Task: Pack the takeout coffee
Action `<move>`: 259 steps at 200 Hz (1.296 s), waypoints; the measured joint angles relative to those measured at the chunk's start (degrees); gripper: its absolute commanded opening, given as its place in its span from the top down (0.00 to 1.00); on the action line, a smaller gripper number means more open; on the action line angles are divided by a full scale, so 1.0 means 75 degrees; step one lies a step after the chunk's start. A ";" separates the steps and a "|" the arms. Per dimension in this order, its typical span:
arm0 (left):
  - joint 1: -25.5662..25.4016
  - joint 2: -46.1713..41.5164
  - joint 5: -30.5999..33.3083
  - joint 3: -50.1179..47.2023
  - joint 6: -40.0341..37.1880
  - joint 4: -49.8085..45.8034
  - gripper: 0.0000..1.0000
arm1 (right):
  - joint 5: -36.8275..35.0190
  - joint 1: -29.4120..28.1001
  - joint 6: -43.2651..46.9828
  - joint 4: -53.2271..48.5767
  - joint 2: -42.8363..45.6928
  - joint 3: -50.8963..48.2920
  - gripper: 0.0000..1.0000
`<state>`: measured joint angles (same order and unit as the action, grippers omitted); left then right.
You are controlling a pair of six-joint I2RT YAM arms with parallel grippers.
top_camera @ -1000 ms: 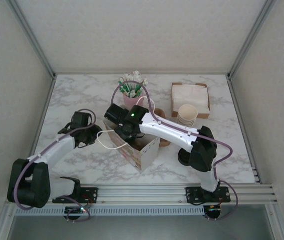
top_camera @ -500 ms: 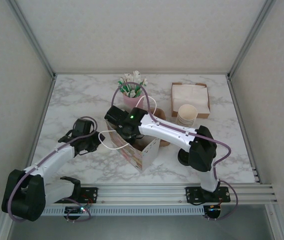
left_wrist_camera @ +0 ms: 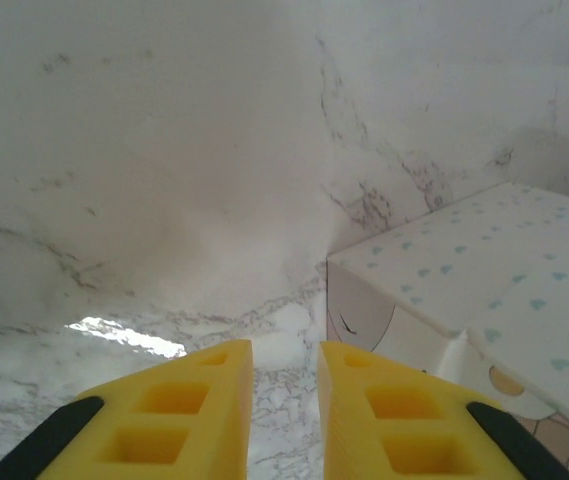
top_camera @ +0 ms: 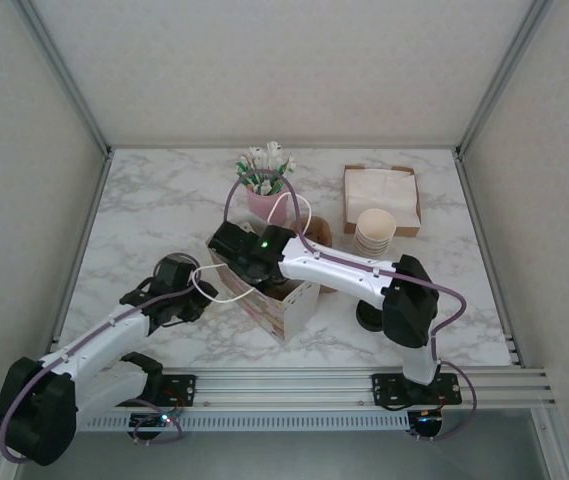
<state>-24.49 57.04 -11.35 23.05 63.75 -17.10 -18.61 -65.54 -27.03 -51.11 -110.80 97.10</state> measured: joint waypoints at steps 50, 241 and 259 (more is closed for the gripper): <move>-0.0347 -0.0041 0.0224 -0.0195 0.0417 0.0335 0.78 | -0.0326 -0.0163 -0.0300 0.0318 0.0122 -0.0408 0.54; -0.0574 -0.0236 0.0627 -0.0219 0.0539 0.0423 0.77 | -0.0353 -0.0178 -0.0323 0.0385 0.0274 -0.0361 0.52; -0.0574 -0.0233 0.0627 -0.0216 0.0536 0.0420 0.77 | -0.0356 -0.0178 -0.0323 0.0382 0.0277 -0.0358 0.52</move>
<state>-28.80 55.29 -6.66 21.43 67.77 -13.96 -21.28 -66.87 -29.45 -48.25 -108.73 94.41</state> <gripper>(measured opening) 0.227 0.625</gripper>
